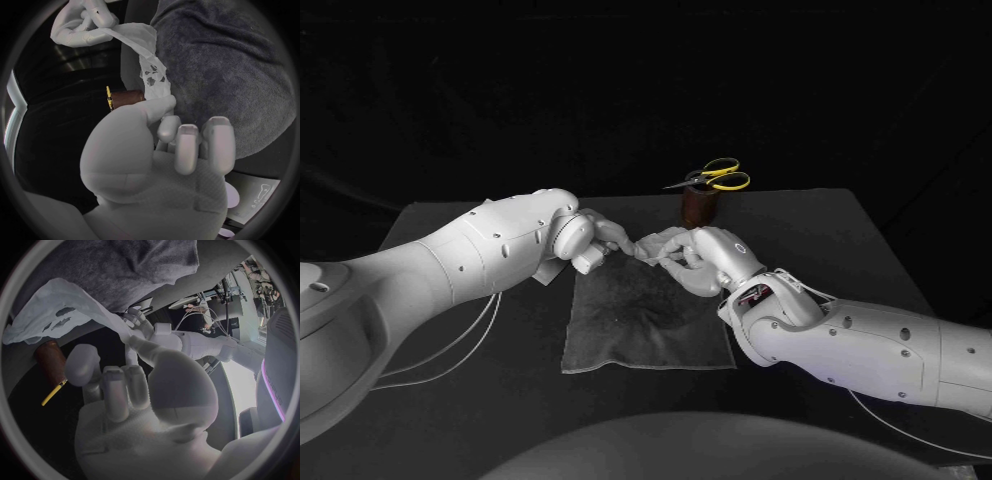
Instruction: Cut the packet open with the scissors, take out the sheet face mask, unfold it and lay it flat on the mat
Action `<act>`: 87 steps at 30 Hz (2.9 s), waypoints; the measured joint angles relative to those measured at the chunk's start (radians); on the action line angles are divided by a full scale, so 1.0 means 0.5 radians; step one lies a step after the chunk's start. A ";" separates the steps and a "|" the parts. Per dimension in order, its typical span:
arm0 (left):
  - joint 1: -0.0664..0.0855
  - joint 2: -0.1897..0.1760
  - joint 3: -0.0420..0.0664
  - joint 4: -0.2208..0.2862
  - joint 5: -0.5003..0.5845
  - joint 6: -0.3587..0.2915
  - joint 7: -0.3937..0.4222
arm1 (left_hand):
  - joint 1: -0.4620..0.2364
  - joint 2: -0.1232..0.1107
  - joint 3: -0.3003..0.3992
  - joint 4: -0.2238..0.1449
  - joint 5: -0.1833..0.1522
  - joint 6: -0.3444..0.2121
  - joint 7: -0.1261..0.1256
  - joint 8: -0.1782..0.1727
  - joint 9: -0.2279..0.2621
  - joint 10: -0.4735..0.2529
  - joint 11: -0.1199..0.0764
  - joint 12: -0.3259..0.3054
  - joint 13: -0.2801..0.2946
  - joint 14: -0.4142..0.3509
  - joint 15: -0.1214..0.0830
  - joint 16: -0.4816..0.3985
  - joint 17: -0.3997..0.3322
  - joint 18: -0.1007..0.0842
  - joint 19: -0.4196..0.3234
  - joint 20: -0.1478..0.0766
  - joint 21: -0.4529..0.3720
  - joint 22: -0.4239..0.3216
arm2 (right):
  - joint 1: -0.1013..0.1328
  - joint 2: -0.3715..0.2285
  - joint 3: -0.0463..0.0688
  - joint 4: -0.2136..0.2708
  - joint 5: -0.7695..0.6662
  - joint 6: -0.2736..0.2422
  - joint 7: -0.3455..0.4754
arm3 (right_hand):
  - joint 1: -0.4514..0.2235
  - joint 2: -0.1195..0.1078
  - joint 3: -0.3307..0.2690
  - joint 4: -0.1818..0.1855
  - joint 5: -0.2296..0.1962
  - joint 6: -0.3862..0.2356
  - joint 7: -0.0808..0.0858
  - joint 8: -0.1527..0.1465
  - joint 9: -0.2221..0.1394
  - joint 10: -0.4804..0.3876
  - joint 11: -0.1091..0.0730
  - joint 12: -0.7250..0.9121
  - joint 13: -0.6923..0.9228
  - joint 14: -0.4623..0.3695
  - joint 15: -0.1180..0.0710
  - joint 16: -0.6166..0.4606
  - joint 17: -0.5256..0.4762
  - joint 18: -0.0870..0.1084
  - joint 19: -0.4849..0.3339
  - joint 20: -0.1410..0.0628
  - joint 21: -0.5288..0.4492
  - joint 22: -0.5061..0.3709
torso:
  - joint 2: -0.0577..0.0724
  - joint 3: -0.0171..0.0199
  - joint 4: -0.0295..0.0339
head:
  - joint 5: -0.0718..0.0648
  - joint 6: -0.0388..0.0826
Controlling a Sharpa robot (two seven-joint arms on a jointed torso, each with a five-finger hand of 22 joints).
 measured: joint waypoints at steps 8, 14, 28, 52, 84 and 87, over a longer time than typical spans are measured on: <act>0.000 -0.008 0.000 -0.003 0.059 0.036 -0.021 | -0.161 0.008 -0.035 0.076 -0.011 -0.081 -0.015 -0.013 0.141 -0.060 0.002 -0.049 -0.088 -0.001 -0.001 -0.002 0.000 0.000 0.000 0.000 0.000 -0.001 | 0.000 0.000 0.000 0.000 0.000 0.000 0.000 | 0.000 0.000 0.006 -0.006 -0.002 0.004 0.004 0.000 0.000 0.000 0.000 -0.004 0.001 0.000 0.000 -0.002 0.001 0.000 0.000 0.000 0.000 -0.001 | 0.000 0.0013 0.001 | -0.005 0.000; 0.000 -0.008 0.000 -0.003 0.077 0.105 -0.058 | -0.392 0.006 -0.140 0.284 -0.020 -0.090 -0.011 -0.103 0.271 -0.093 0.020 -0.061 -0.106 -0.001 0.000 -0.002 0.000 0.000 0.000 0.000 0.000 0.000 | 0.000 0.000 0.000 0.000 0.000 0.000 0.000 | 0.000 0.000 0.006 -0.006 -0.003 0.005 0.005 0.000 0.000 0.000 0.000 -0.004 0.002 -0.003 0.003 -0.004 0.001 0.000 0.000 0.000 0.000 -0.002 | -0.001 0.0002 0.001 | -0.005 0.000; 0.000 -0.021 -0.003 -0.003 0.064 0.239 -0.112 | -0.589 -0.074 -0.498 0.623 -0.020 -0.082 0.005 -0.188 0.232 -0.119 0.033 -0.062 -0.098 0.006 0.008 -0.003 0.000 0.000 0.000 0.000 -0.001 0.001 | 0.000 -0.001 0.000 0.002 0.000 -0.002 0.002 | -0.001 -0.001 0.012 0.000 -0.008 0.005 0.005 0.000 0.000 0.000 0.000 -0.004 0.001 -0.004 0.004 -0.005 0.000 0.000 0.000 0.000 -0.001 -0.001 | -0.001 -0.0010 0.003 | 0.001 0.000; 0.001 -0.026 -0.018 -0.020 -0.044 0.350 -0.139 | -0.600 -0.008 -0.752 0.695 -0.029 -0.082 0.004 -0.234 0.218 -0.134 0.033 -0.062 -0.097 0.006 0.008 -0.004 0.000 0.000 0.000 0.000 -0.008 0.000 | 0.048 -0.022 0.024 0.045 -0.001 -0.036 0.012 | -0.009 -0.009 0.012 0.000 0.000 0.004 0.003 0.000 0.000 0.000 0.000 -0.004 0.002 0.000 0.000 -0.001 0.001 0.000 0.000 0.000 -0.001 -0.001 | 0.000 -0.0010 0.001 | 0.000 0.000; -0.001 0.019 -0.026 -0.049 0.278 0.274 -0.133 | -0.134 0.274 -0.572 0.457 -0.036 -0.060 0.004 -0.294 0.138 -0.162 0.032 -0.084 -0.107 0.006 0.022 0.002 0.000 0.000 -0.008 0.007 -0.008 0.001 | 0.057 -0.020 0.026 0.032 0.003 -0.026 0.009 | -0.005 -0.005 0.011 -0.001 0.000 0.001 -0.001 0.000 0.000 0.000 0.000 0.002 0.002 -0.003 0.003 -0.002 -0.001 0.000 0.000 0.000 -0.002 0.000 | -0.001 0.0004 0.001 | -0.003 0.000; -0.001 0.015 -0.026 -0.051 0.278 0.262 -0.133 | -0.067 0.226 -0.369 0.348 -0.043 -0.053 -0.003 -0.240 0.159 -0.162 0.033 -0.085 -0.104 0.006 0.023 0.002 0.000 0.000 -0.014 0.001 -0.008 0.001 | 0.057 -0.022 0.026 0.032 0.003 -0.026 0.008 | -0.005 -0.005 0.010 -0.001 0.000 0.005 0.003 0.000 0.000 0.000 0.000 0.002 0.002 -0.003 0.003 0.001 0.000 0.000 0.000 0.000 -0.002 0.000 | -0.001 0.0002 0.001 | -0.004 0.000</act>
